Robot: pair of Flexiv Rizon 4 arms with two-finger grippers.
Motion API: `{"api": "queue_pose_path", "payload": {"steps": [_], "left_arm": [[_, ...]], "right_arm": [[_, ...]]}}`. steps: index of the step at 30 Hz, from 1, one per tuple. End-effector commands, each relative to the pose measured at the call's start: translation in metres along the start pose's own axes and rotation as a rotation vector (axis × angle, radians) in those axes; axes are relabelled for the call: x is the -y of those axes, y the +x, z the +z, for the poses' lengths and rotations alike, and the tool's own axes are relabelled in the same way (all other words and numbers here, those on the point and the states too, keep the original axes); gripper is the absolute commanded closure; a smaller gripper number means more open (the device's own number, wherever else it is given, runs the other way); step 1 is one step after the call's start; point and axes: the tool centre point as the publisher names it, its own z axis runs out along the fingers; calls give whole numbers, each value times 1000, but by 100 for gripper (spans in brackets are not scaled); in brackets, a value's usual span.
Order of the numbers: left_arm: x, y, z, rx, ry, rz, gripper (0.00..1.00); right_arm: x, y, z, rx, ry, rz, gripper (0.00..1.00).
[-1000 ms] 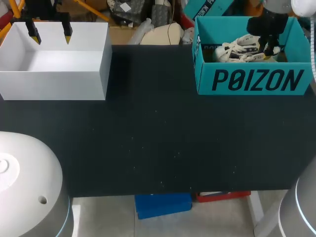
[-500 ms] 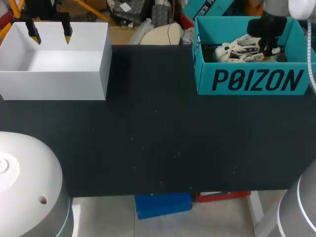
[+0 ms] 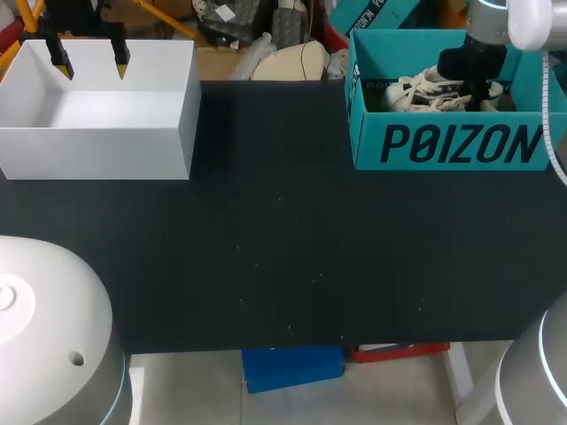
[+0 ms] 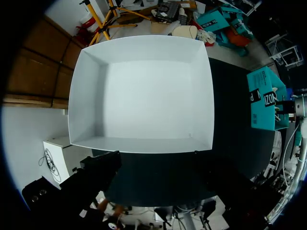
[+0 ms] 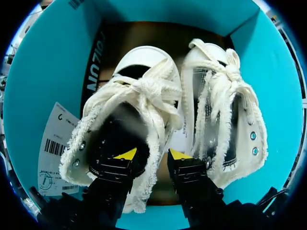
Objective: Take the shoe out of the shoebox, open the shoe tongue, remove and reinsert the insole, then place the shoe into the shoebox
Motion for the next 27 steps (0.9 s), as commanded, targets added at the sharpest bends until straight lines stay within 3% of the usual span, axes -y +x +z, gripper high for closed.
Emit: {"api": "queue_pose_path", "payload": {"steps": [1, 11, 12, 13, 14, 19, 27], "left_arm": [[0, 0, 0, 0, 0, 0, 0], [0, 0, 0, 0, 0, 0, 0], [0, 0, 0, 0, 0, 0, 0], [0, 0, 0, 0, 0, 0, 0], [0, 0, 0, 0, 0, 0, 0], [0, 0, 0, 0, 0, 0, 0], [0, 0, 0, 0, 0, 0, 0]], "right_arm": [[-1, -3, 10, 6, -9, 3, 64], [-4, 2, 22, 4, 6, -5, 64], [-4, 2, 22, 3, 7, -6, 71], [-4, 2, 22, 2, 10, -9, 89], [-4, 2, 23, 2, 19, -13, 100], [-2, 3, 14, 14, 40, -19, 100], [-4, 4, -29, 42, 69, -24, 100]]}}
